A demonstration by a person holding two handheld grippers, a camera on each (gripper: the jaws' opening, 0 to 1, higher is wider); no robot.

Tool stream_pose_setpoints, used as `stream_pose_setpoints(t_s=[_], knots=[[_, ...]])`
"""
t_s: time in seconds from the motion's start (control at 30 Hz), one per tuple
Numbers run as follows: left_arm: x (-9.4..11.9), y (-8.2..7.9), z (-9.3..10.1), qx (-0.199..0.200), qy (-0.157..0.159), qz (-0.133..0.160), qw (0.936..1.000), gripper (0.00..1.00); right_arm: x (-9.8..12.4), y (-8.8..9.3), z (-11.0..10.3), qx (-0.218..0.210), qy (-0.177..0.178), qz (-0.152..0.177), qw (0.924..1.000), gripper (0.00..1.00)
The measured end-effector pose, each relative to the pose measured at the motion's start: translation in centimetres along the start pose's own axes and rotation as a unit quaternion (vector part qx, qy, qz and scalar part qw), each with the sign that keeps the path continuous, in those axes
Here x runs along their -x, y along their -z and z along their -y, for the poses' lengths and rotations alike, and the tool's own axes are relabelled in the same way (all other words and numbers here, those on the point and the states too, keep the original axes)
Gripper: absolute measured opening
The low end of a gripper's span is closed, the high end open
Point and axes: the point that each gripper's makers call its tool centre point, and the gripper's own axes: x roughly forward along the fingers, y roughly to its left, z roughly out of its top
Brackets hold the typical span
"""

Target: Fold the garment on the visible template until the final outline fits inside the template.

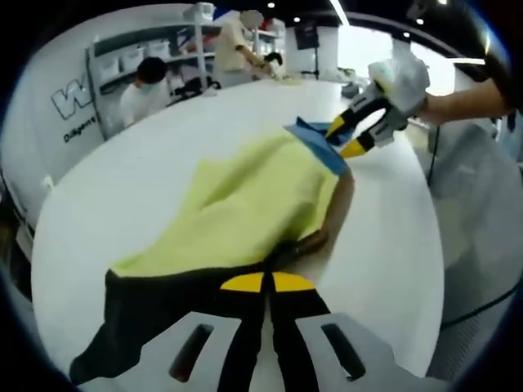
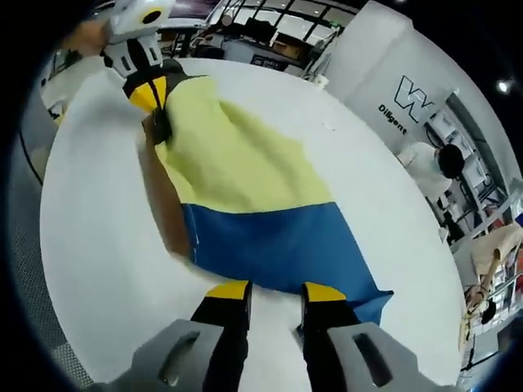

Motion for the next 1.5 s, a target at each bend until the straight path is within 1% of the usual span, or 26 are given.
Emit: stream_pose_setpoints(t_s=[0.03, 0.07, 0.1, 0.13, 0.27, 0.3, 0.33, 0.4, 0.53, 0.6, 0.73, 0.8, 0.83, 0.9, 1.0, 1.07, 1.13, 1.17, 1.2, 1.27, 1.3, 1.33, 1.37, 1.4, 1.43, 1.5], knots=[[0.0, 0.0, 0.0, 0.001, 0.0, 0.0, 1.0, 0.0, 0.0, 0.0, -0.1, 0.001, 0.0, 0.0, 1.0, 0.16], [0.0, 0.1, 0.0, 0.001, 0.0, 0.0, 1.0, 0.0, -0.2, 0.0, -0.5, 0.016, -0.001, -0.001, 0.9999, 0.14], [0.0, 0.2, -0.2, 0.002, -0.001, -0.001, 1.0, 0.0, -0.2, 0.0, -0.7, 0.049, 0.002, -0.002, 0.9988, 0.13], [-0.1, 0.2, -0.2, 0.002, -0.001, -0.001, 1.0, 0.0, -0.1, 0.0, -0.8, 0.064, 0.01, -0.004, 0.9979, 0.11], [0.0, 0.3, -0.1, 0.003, -0.001, -0.002, 1.0, 0.0, 0.1, -0.4, -2.2, 0.054, -0.012, 0.01, 0.9984, 0.03], [-0.1, 0.3, -0.1, 0.003, -0.001, -0.002, 1.0, 0.0, 0.1, -0.6, -2.6, 0.071, -0.018, 0.016, 0.9972, 0.0], [-0.1, 0.3, -0.1, 0.002, 0.0, -0.002, 1.0, 0.0, 0.3, -0.8, -2.7, 0.087, -0.016, 0.019, 0.9959, 0.0], [0.0, 0.4, 0.0, 0.002, 0.0, -0.003, 1.0, 0.0, 0.5, -1.0, -2.7, 0.098, -0.015, 0.02, 0.9948, 0.0], [0.0, 0.4, -0.1, 0.002, 0.0, -0.002, 1.0, 0.0, 0.6, -1.2, -2.5, 0.095, -0.017, 0.024, 0.995, 0.0], [0.0, 0.4, -0.1, 0.002, -0.001, -0.001, 1.0, 0.0, 0.8, -1.3, -2.3, 0.072, -0.018, 0.027, 0.9969, 0.0], [0.5, -0.5, -0.5, 0.0, -0.018, 0.02, 0.9996, 0.0, 0.9, -1.2, -2.2, 0.034, -0.025, 0.028, 0.9987, 0.0], [0.7, -1.0, -1.0, 0.0, -0.03, 0.033, 0.999, 0.0, 1.0, -1.5, -1.5, -0.001, -0.018, 0.046, 0.9988, 0.0], [0.8, -1.0, -1.1, 0.001, -0.032, 0.036, 0.9988, 0.0, 1.1, -1.6, -1.4, -0.006, -0.016, 0.049, 0.9987, 0.0], [1.6, -1.8, -1.2, 0.001, -0.04, 0.047, 0.9981, 0.0, 2.0, -2.4, -0.5, -0.025, -0.008, 0.06, 0.9978, 0.0], [1.9, -1.9, -1.5, 0.003, -0.048, 0.057, 0.9972, 0.0, 3.0, -3.4, 0.4, -0.041, 0.001, 0.075, 0.9963, 0.0], [2.9, -2.8, -1.8, 0.006, -0.056, 0.07, 0.9959, 0.0, 3.8, -4.5, 1.4, -0.06, 0.007, 0.098, 0.9934, 0.0], [3.3, -3.1, -1.9, 0.005, -0.06, 0.075, 0.9954, 0.0, 4.2, -5.1, 1.7, -0.065, 0.008, 0.106, 0.9922, 0.0], [4.7, -4.9, -2.5, -0.013, -0.091, 0.105, 0.9902, 0.0, 5.1, -6.1, 2.4, -0.077, 0.013, 0.123, 0.9893, 0.0], [5.0, -5.2, -2.6, -0.014, -0.093, 0.109, 0.9896, 0.0, 5.2, -6.3, 2.5, -0.08, 0.014, 0.126, 0.9887, 0.0], [6.4, -6.6, -3.3, -0.006, -0.111, 0.134, 0.9847, 0.0, 6.9, -8.2, 3.2, -0.097, 0.022, 0.15, 0.9837, 0.0], [6.7, -6.8, -3.4, -0.005, -0.113, 0.137, 0.9841, 0.0, 7.1, -8.5, 3.4, -0.1, 0.023, 0.153, 0.983, 0.0], [7.7, -7.7, -3.7, -0.008, -0.119, 0.147, 0.9819, 0.0, 7.8, -9.1, 3.5, -0.097, 0.025, 0.157, 0.9824, 0.0], [8.4, -8.3, -4.0, -0.009, -0.126, 0.155, 0.9797, 0.0, 8.1, -9.9, 3.6, -0.123, 0.022, 0.173, 0.9769, 0.0], [8.6, -8.5, -4.1, -0.009, -0.129, 0.159, 0.9789, 0.0, 8.5, -10.4, 3.7, -0.131, 0.019, 0.184, 0.974, 0.0], [9.1, -8.8, -4.7, -0.012, -0.136, 0.165, 0.9768, 0.0, 9.2, -11.0, 4.1, -0.131, 0.02, 0.193, 0.9722, 0.0], [10.2, -10.0, -4.9, -0.017, -0.149, 0.179, 0.9725, 0.0, 9.9, -11.5, 4.3, -0.126, 0.024, 0.198, 0.9717, 0.0]])
